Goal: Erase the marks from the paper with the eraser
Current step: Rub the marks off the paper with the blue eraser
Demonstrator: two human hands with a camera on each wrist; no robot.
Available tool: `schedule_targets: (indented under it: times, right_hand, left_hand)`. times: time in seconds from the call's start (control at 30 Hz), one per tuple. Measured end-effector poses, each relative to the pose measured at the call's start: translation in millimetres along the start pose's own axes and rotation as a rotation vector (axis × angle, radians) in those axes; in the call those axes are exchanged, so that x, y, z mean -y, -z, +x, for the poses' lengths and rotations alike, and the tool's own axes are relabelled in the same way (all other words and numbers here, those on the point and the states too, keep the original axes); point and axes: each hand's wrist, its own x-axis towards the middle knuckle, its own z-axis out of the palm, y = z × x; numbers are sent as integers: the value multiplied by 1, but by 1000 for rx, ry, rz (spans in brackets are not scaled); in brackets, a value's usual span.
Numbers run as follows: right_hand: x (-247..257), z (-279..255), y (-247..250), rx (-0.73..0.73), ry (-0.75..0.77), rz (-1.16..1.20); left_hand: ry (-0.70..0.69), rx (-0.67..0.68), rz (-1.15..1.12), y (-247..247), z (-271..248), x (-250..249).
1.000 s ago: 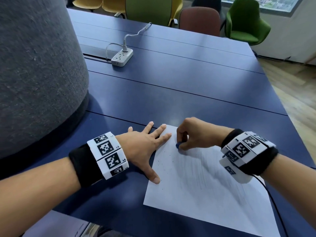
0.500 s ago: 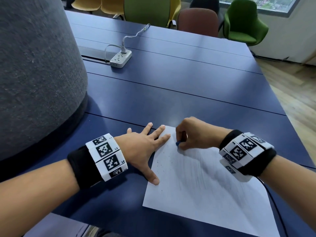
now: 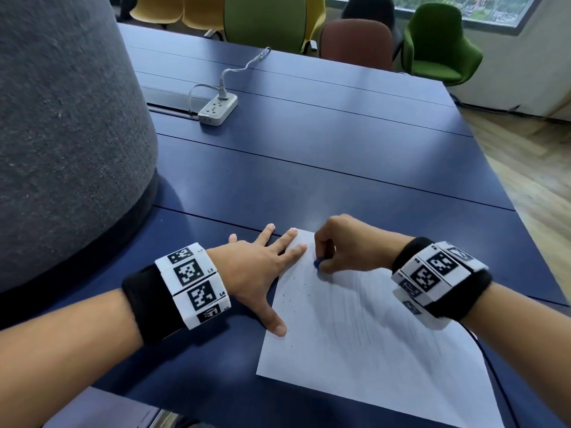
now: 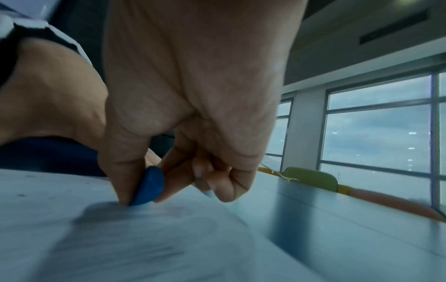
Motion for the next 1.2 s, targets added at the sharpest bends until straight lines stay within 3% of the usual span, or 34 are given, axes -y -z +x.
schedule_targets:
  times: [0.13, 0.3, 0.43, 0.57, 0.73, 0.83, 0.9, 1.03, 1.2]
  right_hand:
    - [11, -10, -9, 164, 39, 27]
    - [5, -2, -2, -9, 0, -7]
    - [19, -8, -7, 212, 65, -5]
    - [13, 1, -1, 16, 28, -61]
    - [28, -13, -10, 261, 106, -9]
    - [18, -4, -2, 93, 59, -45]
    - [17, -5, -4, 66, 49, -24]
    - [28, -20, -14, 317, 113, 8]
    - [15, -13, -9, 112, 50, 29]
  left_hand:
    - [6, -1, -5, -1, 0, 0]
    - [5, -5, 0, 0, 0, -1]
    - [-1, -9, -9, -1, 0, 0]
    - [0, -8, -12, 0, -1, -1]
    - [-2, -4, 3, 0, 0, 0]
    - [0, -8, -3, 0, 0, 0]
    - [3, -11, -10, -1, 0, 0]
    - [5, -1, -14, -1, 2, 0]
    - [10, 9, -18, -1, 1, 0]
